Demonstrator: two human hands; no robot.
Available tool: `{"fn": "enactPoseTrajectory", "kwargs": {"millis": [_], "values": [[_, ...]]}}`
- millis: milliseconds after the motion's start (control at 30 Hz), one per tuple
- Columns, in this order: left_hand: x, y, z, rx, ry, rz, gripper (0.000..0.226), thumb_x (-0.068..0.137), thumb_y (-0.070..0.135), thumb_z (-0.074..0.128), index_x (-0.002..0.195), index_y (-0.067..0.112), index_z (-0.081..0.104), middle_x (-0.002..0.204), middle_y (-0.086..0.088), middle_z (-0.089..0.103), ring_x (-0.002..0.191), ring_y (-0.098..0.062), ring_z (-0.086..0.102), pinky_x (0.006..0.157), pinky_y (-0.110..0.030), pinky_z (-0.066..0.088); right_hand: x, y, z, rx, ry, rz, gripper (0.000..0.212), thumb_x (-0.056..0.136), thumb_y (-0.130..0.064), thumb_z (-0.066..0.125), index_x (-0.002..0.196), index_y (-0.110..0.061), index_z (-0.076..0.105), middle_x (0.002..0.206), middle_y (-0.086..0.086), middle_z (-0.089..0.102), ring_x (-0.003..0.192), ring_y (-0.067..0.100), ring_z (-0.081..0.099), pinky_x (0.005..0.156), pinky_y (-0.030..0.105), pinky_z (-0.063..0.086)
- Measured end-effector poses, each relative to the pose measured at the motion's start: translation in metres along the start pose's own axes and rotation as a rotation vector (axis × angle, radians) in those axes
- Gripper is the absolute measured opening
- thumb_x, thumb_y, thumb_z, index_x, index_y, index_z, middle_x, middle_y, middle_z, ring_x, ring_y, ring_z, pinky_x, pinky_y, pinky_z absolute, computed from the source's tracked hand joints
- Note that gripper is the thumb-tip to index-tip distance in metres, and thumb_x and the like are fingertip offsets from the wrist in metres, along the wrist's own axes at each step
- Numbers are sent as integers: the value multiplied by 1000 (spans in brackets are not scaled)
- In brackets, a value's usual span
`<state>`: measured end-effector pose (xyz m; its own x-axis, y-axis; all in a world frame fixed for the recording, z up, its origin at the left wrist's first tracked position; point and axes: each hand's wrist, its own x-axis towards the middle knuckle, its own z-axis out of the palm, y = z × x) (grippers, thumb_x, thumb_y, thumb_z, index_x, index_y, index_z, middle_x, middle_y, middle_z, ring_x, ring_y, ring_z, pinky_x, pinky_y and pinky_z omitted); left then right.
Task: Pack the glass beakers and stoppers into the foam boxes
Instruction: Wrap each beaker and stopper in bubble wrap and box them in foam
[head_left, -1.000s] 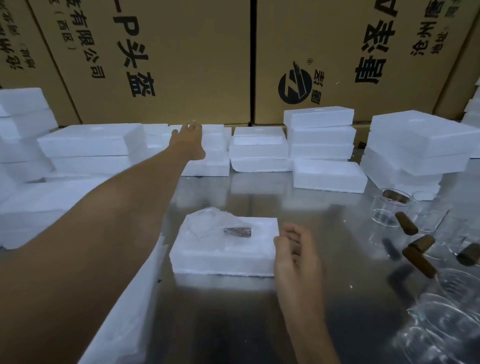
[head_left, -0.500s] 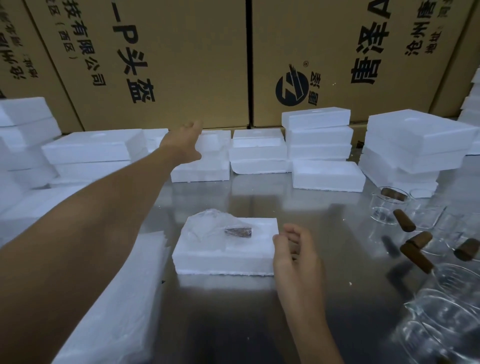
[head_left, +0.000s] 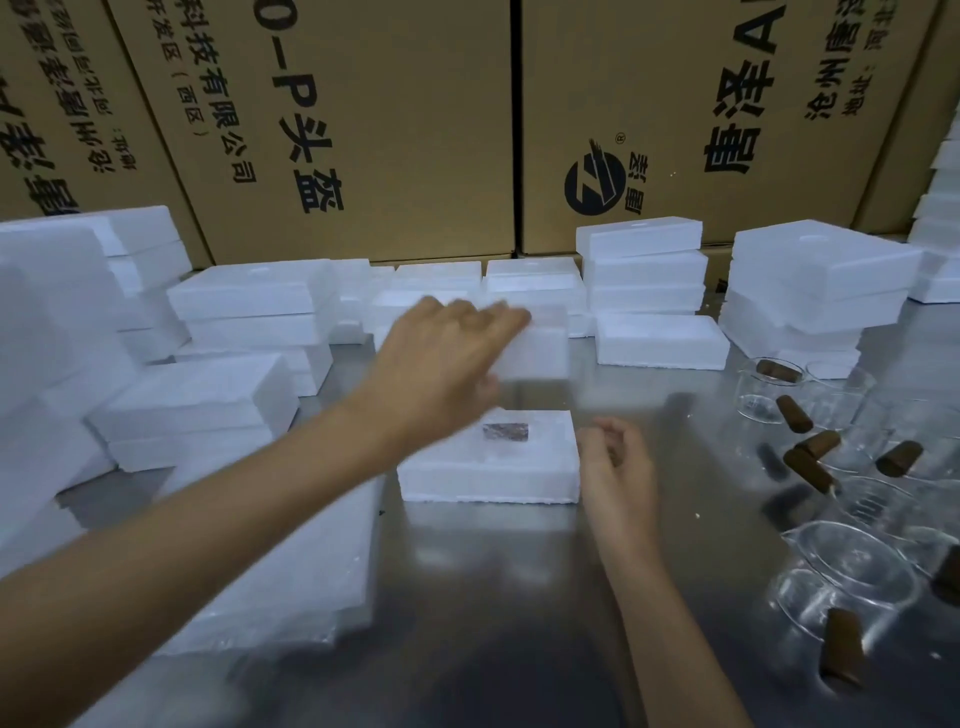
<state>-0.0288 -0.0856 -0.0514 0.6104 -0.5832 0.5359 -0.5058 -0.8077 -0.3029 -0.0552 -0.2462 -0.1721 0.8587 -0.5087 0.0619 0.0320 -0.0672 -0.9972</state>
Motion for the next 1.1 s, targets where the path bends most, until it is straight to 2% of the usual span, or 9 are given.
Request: {"fn": "enactPoseTrajectory", "kwargs": {"millis": [100,233,367,567,700,767,833,967,1100], "values": [[-26,36,8,-29,-73,15,53,83,22,63,134,18,50,131,-6,61,110,-31,59,88,-45,43,0,-5,-3,60,37,18,33,73,-43,48,96,-24,63,93,-5,72,93,19,68,90,43,54],[-50,48,31,-89,-81,-103,57,88,16,56,143,24,44,151,-2,46,131,-29,46,103,-42,33,3,-8,-6,117,53,72,18,84,-35,48,85,-24,62,93,0,73,96,27,68,95,51,51],[-60,55,41,-237,-51,-224,57,90,18,61,145,27,47,152,1,45,137,-27,42,105,-41,24,6,-7,-7,146,32,84,17,94,-25,50,90,-17,65,96,0,74,99,26,67,98,51,50],[-63,58,46,-305,-28,-237,55,87,12,72,138,25,57,146,-2,53,133,-31,48,103,-42,30,3,-12,-7,170,-17,86,17,91,-28,51,87,-20,66,96,2,74,97,26,68,96,53,51],[-64,59,48,-277,-24,-233,55,85,15,76,137,25,58,143,-3,55,130,-32,52,101,-45,36,0,-12,-5,178,-113,45,11,88,-29,64,96,-23,68,100,-2,72,99,16,67,92,37,54],[-63,59,50,-251,-16,-227,56,82,17,80,134,24,61,139,-5,59,126,-33,56,97,-47,42,0,-12,-4,166,-159,17,13,88,-27,69,100,-24,66,98,-10,70,93,-1,65,78,15,50],[-63,58,53,-248,12,-225,57,79,17,83,132,22,63,135,-6,62,121,-34,60,94,-49,45,1,-10,-2,147,-184,-8,14,89,-26,70,102,-26,65,96,-16,68,81,-14,62,64,2,42],[-67,50,58,-362,63,-246,50,86,20,76,134,19,60,142,-6,56,130,-30,53,105,-44,37,2,-9,-2,108,-185,-22,17,91,-32,68,107,-28,66,98,-17,67,87,-10,62,63,1,42],[-76,28,58,-468,72,-463,61,85,38,74,140,28,49,152,-1,37,141,-23,31,115,-39,28,2,-9,-3,96,-173,-10,21,90,-39,67,108,-30,66,102,-17,68,94,-4,63,65,6,43]]}}
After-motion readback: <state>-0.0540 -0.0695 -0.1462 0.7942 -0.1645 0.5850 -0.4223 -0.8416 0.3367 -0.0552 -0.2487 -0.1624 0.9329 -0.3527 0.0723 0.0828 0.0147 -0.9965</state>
